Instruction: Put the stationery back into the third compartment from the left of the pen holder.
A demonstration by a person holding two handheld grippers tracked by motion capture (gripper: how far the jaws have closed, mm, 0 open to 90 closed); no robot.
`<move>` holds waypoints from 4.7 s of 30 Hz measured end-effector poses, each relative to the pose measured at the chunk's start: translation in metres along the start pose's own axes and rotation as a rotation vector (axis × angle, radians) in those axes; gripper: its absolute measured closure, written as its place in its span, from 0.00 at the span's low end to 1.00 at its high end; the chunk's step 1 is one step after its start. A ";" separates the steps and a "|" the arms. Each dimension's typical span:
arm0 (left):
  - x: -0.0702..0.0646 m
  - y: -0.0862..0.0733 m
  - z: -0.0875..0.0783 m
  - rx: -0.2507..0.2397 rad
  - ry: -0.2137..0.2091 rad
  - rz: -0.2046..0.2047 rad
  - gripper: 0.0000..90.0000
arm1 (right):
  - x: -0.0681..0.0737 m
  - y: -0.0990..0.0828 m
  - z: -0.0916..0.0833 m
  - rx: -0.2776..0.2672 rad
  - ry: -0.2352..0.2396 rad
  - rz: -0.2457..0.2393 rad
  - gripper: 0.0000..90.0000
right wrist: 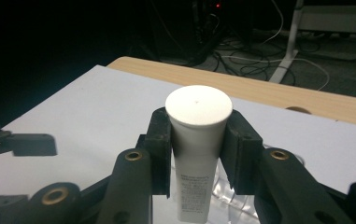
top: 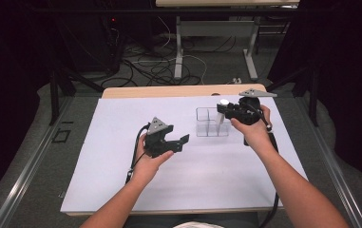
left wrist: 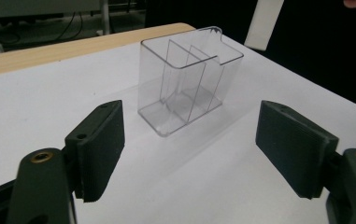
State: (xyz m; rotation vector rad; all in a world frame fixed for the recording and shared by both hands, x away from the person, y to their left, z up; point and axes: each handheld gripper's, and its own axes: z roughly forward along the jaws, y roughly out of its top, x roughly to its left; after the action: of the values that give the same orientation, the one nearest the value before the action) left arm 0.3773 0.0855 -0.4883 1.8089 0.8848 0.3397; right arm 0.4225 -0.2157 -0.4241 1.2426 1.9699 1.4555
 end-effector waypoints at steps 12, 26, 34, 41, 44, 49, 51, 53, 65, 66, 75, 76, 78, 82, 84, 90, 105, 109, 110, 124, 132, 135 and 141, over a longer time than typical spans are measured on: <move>0.010 -0.005 -0.004 -0.006 0.017 -0.025 0.17 | -0.014 0.002 0.011 -0.026 -0.079 -0.038 0.74; 0.015 -0.006 -0.005 -0.013 0.028 -0.024 0.06 | -0.025 -0.002 0.029 0.000 -0.139 -0.027 0.74; 0.014 -0.004 -0.006 -0.035 0.024 -0.020 0.01 | -0.026 -0.006 0.034 0.018 -0.156 -0.038 0.74; 0.016 -0.004 -0.006 -0.032 0.046 -0.034 0.01 | -0.029 -0.015 0.036 0.024 -0.165 -0.026 0.74; 0.018 -0.003 -0.006 -0.028 0.052 -0.037 0.01 | -0.029 -0.018 0.036 0.036 -0.163 -0.020 0.74; 0.019 -0.004 -0.007 -0.028 0.061 -0.051 0.01 | -0.029 -0.021 0.038 0.049 -0.164 -0.017 0.74; 0.020 -0.003 -0.008 -0.029 0.060 -0.047 0.01 | -0.029 -0.021 0.038 0.053 -0.163 -0.022 0.74; 0.021 -0.003 -0.009 -0.030 0.065 -0.048 0.01 | -0.028 -0.021 0.038 0.054 -0.165 -0.024 0.74; 0.023 -0.002 -0.010 -0.032 0.067 -0.051 0.01 | -0.028 -0.024 0.040 0.098 -0.156 -0.016 0.74; 0.023 -0.002 -0.010 -0.032 0.067 -0.051 0.01 | -0.028 -0.024 0.040 0.101 -0.158 -0.017 0.74; 0.024 -0.002 -0.011 -0.031 0.070 -0.054 0.01 | -0.028 -0.026 0.041 0.120 -0.160 -0.007 0.74; 0.024 -0.003 -0.011 -0.031 0.069 -0.054 0.01 | -0.028 -0.026 0.040 0.122 -0.160 -0.004 0.73; 0.024 -0.003 -0.010 -0.032 0.069 -0.065 0.01 | -0.028 -0.026 0.040 0.124 -0.158 -0.005 0.73; 0.024 -0.003 -0.010 -0.026 0.070 -0.058 0.01 | -0.028 -0.026 0.040 0.134 -0.153 -0.001 0.73; 0.024 -0.003 -0.011 -0.026 0.070 -0.059 0.01 | -0.028 -0.027 0.041 0.143 -0.149 0.007 0.70; 0.025 -0.003 -0.011 -0.025 0.073 -0.057 0.01 | -0.026 -0.025 0.039 0.123 -0.145 -0.002 0.65; 0.026 -0.004 -0.014 -0.022 0.086 -0.061 0.01 | -0.015 -0.018 0.022 0.066 -0.095 -0.075 0.45; 0.026 -0.004 -0.015 -0.023 0.092 -0.073 0.01 | -0.008 -0.016 0.015 0.044 -0.082 -0.074 0.39; 0.026 -0.004 -0.015 -0.021 0.092 -0.072 0.01 | -0.006 -0.016 0.013 0.050 -0.083 -0.065 0.37; 0.028 -0.005 -0.022 -0.019 0.105 -0.083 0.01 | 0.010 -0.029 -0.013 0.013 -0.053 -0.116 0.22; 0.030 -0.005 -0.029 -0.014 0.106 -0.082 0.01 | 0.007 -0.044 -0.031 0.010 -0.058 -0.112 0.17; 0.031 -0.006 -0.033 -0.007 0.106 -0.090 0.01 | 0.007 -0.050 -0.037 0.005 -0.067 -0.116 0.16; 0.033 -0.009 -0.042 -0.001 0.101 -0.106 0.01 | 0.002 -0.062 -0.049 0.019 -0.096 -0.135 0.12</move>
State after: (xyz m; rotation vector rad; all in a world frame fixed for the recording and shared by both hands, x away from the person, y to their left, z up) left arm 0.3714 0.1393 -0.4846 1.7488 1.0468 0.3664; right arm 0.3597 -0.2453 -0.4611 1.1423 1.9671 1.2908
